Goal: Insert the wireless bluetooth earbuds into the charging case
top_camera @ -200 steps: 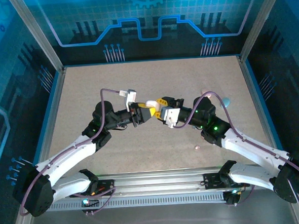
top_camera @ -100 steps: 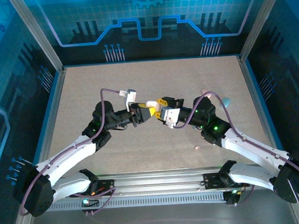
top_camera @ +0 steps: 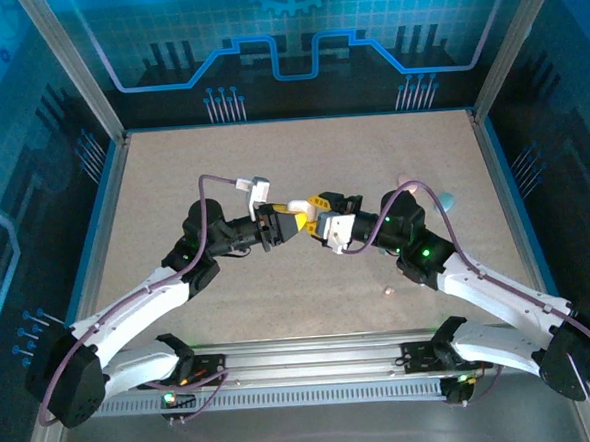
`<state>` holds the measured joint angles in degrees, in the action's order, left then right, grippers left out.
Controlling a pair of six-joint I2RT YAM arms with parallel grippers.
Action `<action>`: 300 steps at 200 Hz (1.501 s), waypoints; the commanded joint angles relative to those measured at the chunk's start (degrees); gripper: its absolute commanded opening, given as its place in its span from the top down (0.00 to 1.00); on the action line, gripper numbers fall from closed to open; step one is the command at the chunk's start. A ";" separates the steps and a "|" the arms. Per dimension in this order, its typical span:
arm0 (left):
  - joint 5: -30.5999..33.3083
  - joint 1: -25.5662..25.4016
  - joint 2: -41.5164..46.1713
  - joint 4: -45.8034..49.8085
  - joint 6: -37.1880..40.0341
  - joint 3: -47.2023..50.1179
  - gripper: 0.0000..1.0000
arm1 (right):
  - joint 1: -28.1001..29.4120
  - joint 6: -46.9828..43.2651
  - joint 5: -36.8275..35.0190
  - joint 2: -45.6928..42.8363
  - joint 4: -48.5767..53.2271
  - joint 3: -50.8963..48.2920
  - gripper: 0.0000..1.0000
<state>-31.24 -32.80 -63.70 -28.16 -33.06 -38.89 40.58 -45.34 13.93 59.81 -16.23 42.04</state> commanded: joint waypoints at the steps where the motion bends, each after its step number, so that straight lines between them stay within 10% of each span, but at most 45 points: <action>1: -1.93 -0.31 -0.33 0.03 1.44 -2.15 0.73 | 0.64 -0.75 2.38 -0.75 0.23 2.04 0.60; 50: -0.31 -0.40 0.66 1.23 5.43 -1.36 0.84 | 0.21 3.49 1.67 -1.64 1.20 3.06 0.47; 128: 5.45 -0.34 -1.95 -31.76 22.07 12.11 0.89 | -14.37 51.80 11.03 -0.90 30.62 17.79 0.30; 171: 5.08 -0.51 -8.58 -43.46 20.85 13.16 0.89 | -14.66 53.55 22.41 4.52 37.52 21.97 0.30; 300: 2.19 -0.86 -11.00 -46.15 18.68 12.01 0.89 | -11.39 55.23 16.30 12.42 38.21 27.29 0.31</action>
<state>-26.76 -32.95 -74.39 -71.05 -14.04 -26.39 28.58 8.21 32.03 71.18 21.50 67.00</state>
